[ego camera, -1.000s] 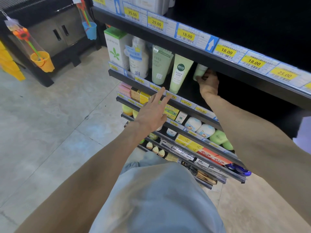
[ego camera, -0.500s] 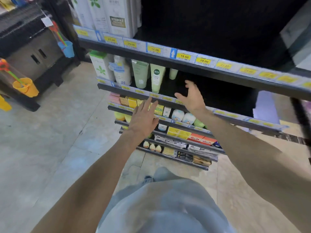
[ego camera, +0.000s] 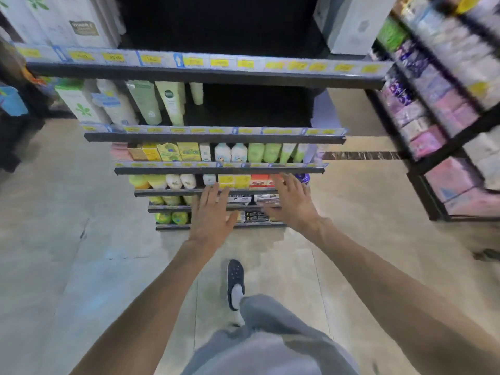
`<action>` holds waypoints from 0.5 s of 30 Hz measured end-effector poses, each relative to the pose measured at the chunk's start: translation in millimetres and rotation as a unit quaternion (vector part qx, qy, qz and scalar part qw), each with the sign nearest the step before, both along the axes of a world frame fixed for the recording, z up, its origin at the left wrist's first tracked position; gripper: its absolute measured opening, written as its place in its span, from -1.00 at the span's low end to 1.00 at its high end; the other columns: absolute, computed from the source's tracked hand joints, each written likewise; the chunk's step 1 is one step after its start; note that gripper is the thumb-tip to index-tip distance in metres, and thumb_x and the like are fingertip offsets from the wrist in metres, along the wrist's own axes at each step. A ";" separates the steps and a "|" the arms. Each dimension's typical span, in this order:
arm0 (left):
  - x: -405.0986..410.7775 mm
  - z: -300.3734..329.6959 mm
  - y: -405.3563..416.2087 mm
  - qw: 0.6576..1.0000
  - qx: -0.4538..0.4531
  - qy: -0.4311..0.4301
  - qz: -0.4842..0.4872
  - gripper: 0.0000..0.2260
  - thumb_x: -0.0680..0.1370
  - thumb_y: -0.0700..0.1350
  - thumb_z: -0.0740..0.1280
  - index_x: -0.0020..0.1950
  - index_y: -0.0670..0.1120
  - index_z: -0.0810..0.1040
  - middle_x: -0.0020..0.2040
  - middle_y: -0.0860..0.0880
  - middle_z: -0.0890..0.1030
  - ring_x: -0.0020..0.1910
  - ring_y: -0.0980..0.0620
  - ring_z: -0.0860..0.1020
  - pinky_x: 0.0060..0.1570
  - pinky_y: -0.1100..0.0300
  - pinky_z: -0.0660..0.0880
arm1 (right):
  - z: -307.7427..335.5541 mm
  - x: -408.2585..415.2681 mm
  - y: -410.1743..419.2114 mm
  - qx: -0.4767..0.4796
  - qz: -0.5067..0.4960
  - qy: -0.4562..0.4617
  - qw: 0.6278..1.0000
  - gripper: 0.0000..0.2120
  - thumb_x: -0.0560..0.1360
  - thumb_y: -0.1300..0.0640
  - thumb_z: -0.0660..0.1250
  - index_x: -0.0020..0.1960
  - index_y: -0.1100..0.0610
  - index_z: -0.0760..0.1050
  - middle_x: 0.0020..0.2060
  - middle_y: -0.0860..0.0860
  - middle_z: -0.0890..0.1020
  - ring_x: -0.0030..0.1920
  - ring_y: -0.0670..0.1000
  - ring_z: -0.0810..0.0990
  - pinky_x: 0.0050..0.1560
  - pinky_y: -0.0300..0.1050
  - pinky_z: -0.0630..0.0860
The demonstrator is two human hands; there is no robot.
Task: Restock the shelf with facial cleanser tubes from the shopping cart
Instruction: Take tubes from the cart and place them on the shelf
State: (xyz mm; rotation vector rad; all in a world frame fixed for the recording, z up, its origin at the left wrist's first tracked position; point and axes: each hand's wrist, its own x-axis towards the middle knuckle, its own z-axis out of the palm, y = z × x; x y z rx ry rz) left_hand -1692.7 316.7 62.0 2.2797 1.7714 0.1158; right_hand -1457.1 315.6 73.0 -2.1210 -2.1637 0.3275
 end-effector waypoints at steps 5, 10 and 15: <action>74.1 -11.1 -43.6 0.996 -0.025 0.013 -0.080 -0.40 0.67 0.20 0.14 0.66 0.04 0.08 0.68 -0.05 0.02 0.66 -0.08 -0.04 0.60 -0.18 -0.06 | -9.1 55.8 -90.0 -0.036 -0.079 -0.020 0.996 -0.08 0.48 -0.38 0.34 0.64 -0.01 0.03 0.59 0.10 0.19 0.61 0.20 0.09 0.55 0.27 0.14; 155.0 -12.7 -80.7 0.985 -0.013 0.012 -0.173 -0.40 0.67 0.18 0.16 0.65 0.02 0.10 0.67 -0.07 0.05 0.65 -0.09 -0.01 0.60 -0.19 -0.03 | -18.9 127.0 -164.4 -0.050 -0.169 -0.019 0.984 -0.07 0.47 -0.41 0.31 0.65 0.02 0.07 0.60 0.12 0.21 0.60 0.23 0.12 0.51 0.29 0.17; 253.0 -20.9 -105.7 0.969 -0.002 0.011 -0.246 -0.40 0.65 0.22 0.17 0.64 0.04 0.16 0.66 -0.05 0.13 0.65 -0.08 0.05 0.59 -0.19 0.01 | -24.5 210.1 -229.9 -0.055 -0.259 0.009 0.964 -0.10 0.51 -0.42 0.25 0.65 0.01 0.02 0.62 0.11 0.14 0.62 0.22 0.05 0.55 0.28 0.10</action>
